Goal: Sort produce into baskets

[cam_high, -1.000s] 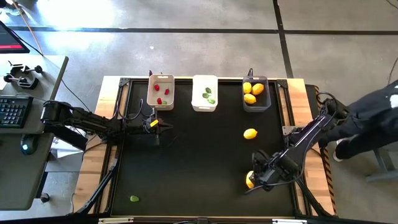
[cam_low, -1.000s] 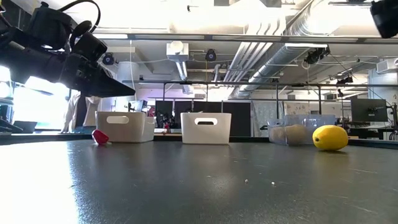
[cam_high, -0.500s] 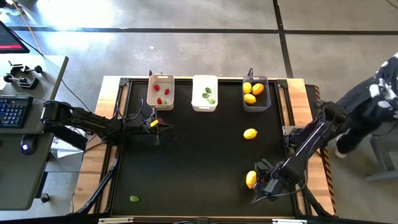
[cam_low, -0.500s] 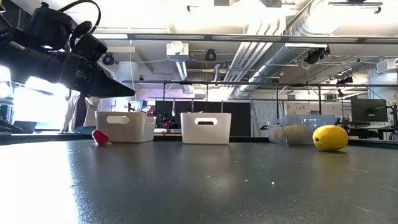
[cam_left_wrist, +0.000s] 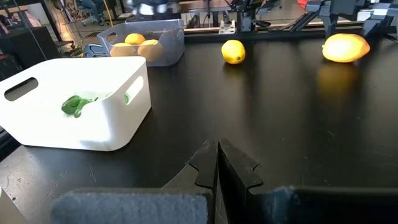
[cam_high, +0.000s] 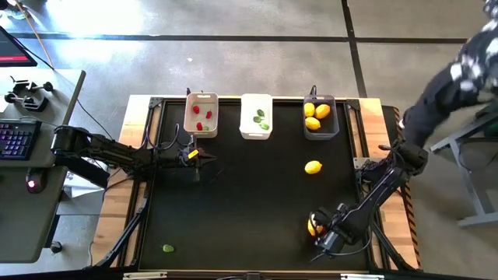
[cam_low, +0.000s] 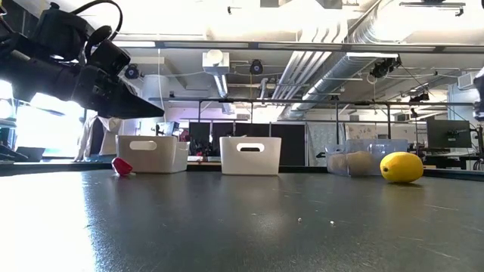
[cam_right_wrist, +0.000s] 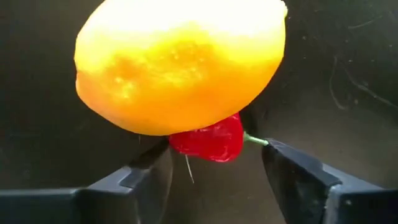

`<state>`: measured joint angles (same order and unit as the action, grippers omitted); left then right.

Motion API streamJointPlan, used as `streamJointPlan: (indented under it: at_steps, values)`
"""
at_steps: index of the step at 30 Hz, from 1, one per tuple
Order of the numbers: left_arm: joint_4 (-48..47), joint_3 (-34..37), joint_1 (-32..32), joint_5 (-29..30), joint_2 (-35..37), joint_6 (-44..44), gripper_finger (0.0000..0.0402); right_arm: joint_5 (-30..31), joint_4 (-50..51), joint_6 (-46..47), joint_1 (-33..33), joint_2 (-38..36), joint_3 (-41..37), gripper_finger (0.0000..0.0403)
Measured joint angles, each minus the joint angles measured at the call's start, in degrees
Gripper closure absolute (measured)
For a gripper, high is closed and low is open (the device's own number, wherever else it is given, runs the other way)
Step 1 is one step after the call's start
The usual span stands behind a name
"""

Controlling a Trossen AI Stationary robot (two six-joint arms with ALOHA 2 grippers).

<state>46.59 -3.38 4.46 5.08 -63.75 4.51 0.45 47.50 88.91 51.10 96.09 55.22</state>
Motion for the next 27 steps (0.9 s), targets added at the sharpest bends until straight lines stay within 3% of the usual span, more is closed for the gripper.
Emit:
streamJointPlan:
  at_steps: [10, 19, 27]
  values:
    - [0.00, 0.00, -0.01, 0.02, 0.00, 0.03, 0.0401, 2.91, -1.30, -2.46, -0.10, 0.02, 0.00, 0.0287]
    - [0.00, 0.00, -0.01, 0.02, 0.00, 0.02, 0.0401, -0.17, 0.38, -4.12, -0.10, -0.01, 0.00, 0.0389]
    - [0.00, 0.00, -0.01, 0.02, 0.00, 0.04, 0.0401, 0.03, 4.51, -1.26, -0.18, -0.15, 0.00, 0.0391]
